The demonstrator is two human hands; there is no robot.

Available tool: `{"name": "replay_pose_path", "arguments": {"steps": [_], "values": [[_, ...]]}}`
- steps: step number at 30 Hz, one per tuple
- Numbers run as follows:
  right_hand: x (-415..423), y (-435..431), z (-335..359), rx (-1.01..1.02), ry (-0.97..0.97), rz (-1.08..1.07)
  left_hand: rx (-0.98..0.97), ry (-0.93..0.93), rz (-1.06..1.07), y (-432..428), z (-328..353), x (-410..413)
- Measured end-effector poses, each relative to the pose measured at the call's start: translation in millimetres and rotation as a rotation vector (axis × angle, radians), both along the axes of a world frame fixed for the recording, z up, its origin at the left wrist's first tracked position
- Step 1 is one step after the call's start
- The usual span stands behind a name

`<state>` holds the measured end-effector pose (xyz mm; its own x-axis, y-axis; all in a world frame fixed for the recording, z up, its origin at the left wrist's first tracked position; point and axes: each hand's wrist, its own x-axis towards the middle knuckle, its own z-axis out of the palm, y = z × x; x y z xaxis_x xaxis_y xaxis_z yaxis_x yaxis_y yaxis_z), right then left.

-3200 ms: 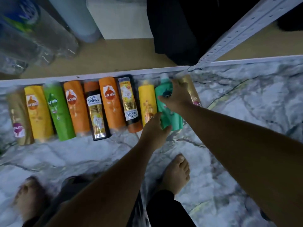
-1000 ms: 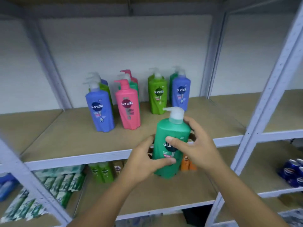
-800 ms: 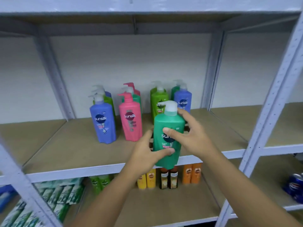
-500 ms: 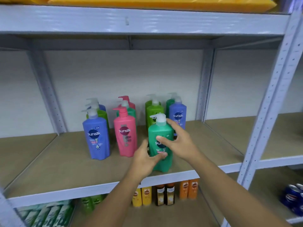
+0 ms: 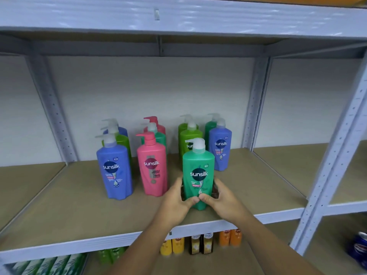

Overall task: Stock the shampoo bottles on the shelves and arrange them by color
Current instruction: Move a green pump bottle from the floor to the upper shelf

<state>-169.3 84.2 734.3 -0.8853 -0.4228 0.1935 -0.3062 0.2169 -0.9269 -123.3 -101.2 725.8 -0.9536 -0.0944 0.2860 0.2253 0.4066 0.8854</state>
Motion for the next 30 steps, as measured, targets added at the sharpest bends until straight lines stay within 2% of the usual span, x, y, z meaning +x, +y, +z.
{"name": "replay_pose_path", "arguments": {"steps": [6,12,20,26,30], "values": [[-37,-7,2,0.065,0.000,-0.015,-0.089,-0.057,0.055,-9,-3,-32],[-53,-12,-12,0.152,0.043,-0.059,-0.040,-0.063,0.086,-14,-9,-51],[-59,-7,-22,0.112,0.055,-0.072,-0.032,-0.021,0.128,-17,-18,-55],[-52,-10,-17,0.097,0.092,-0.070,0.058,-0.013,0.139,-16,-16,-53],[-53,-10,-17,0.134,0.129,-0.073,0.033,0.004,0.154,-17,-18,-54]]}}
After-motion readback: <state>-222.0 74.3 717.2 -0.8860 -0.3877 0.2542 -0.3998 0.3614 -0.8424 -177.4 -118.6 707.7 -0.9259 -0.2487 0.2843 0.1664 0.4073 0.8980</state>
